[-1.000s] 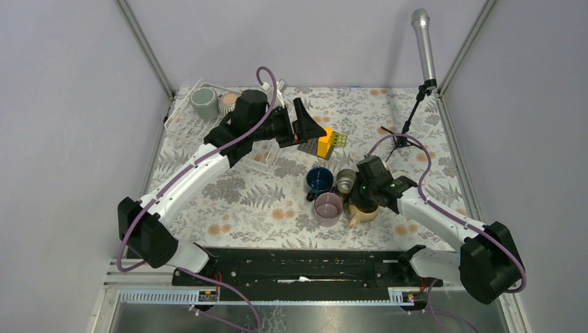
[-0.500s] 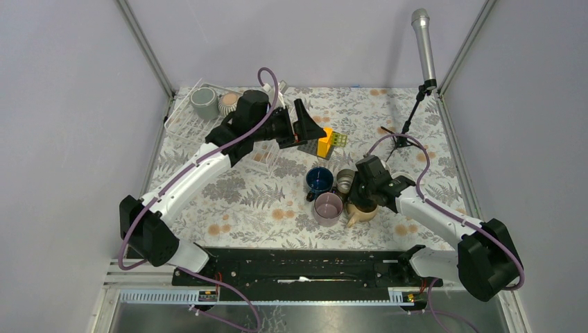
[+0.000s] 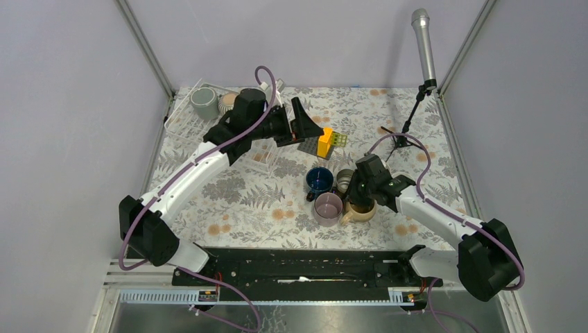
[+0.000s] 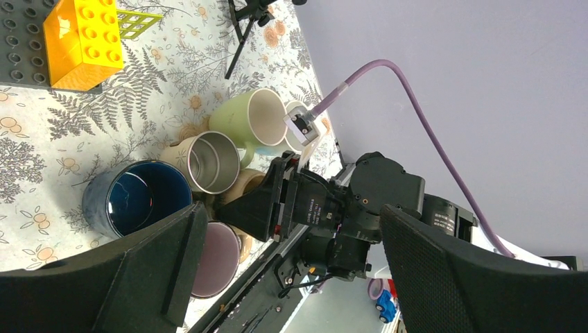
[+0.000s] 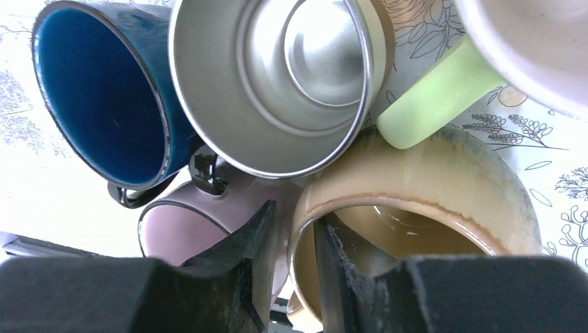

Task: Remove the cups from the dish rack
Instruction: Place the cup at the center of the board.

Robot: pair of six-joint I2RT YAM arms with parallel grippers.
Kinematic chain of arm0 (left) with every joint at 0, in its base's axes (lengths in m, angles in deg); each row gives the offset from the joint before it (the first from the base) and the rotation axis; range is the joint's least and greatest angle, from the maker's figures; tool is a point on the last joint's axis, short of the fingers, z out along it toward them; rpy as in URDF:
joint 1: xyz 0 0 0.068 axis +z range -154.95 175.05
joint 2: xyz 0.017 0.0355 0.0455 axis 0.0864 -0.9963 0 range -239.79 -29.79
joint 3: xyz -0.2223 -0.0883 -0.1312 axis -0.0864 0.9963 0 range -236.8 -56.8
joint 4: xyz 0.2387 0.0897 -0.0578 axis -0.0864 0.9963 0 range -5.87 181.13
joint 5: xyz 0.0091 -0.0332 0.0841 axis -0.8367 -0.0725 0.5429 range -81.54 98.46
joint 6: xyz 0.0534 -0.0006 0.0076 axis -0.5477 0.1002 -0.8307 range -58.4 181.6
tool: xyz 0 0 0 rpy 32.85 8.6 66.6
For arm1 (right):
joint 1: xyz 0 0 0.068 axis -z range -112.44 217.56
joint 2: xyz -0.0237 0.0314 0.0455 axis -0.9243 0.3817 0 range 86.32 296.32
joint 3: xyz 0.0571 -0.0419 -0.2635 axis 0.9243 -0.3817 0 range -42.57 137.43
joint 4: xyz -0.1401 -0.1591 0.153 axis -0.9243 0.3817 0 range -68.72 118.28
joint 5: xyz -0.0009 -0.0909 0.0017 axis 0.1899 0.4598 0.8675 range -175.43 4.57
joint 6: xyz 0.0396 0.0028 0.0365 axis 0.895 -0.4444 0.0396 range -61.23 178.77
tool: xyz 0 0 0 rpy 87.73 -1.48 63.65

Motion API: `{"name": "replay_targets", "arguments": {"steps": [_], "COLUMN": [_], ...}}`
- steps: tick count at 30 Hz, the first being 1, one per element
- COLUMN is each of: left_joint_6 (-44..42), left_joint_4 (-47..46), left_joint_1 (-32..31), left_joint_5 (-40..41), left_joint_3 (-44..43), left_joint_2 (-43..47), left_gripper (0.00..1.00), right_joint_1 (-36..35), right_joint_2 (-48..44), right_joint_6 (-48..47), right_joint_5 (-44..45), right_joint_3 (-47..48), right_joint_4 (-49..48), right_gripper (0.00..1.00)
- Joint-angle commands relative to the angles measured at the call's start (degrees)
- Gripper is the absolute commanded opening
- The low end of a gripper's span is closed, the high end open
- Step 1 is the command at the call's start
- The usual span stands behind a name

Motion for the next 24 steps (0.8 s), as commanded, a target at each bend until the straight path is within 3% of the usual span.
{"name": "replay_targets", "arguments": {"steps": [1,12,18,19,20,24], "left_joint_6": [-1.4,-2.7,-5.0,-5.6,-6.0,-7.9], "left_joint_4": [-1.2,0.4,4.1,5.1,5.8,9.2], "left_joint_1": [0.6,1.5,3.2,3.5,3.9,5.5], "left_joint_5": [-1.5,-1.4,1.7,2.6,3.5,7.7], "left_joint_3": [-1.6,-2.8,-4.8,-5.2,-5.5,-7.6], "left_joint_2": [1.3,1.5,2.2,2.3,2.4,2.4], "left_gripper": [0.99,0.99,0.99,0.99,0.99,0.99], "right_joint_1": [-0.3,-0.4,-0.4,-0.4,-0.4,-0.3], "right_joint_2": [-1.1,-6.2,-10.3,-10.7,-11.0,-11.9], "right_joint_6": [1.0,0.0,-1.8,-2.2,-2.7,-4.2], "right_joint_5": [1.6,3.6,4.4,4.6,4.8,5.0], "right_joint_3": [3.4,7.2,10.0,10.7,11.2,13.1], "right_joint_4": [1.6,10.0,13.8,14.2,14.4,14.5], "right_gripper": [0.34,0.48,0.73,0.89,0.98,1.00]}}
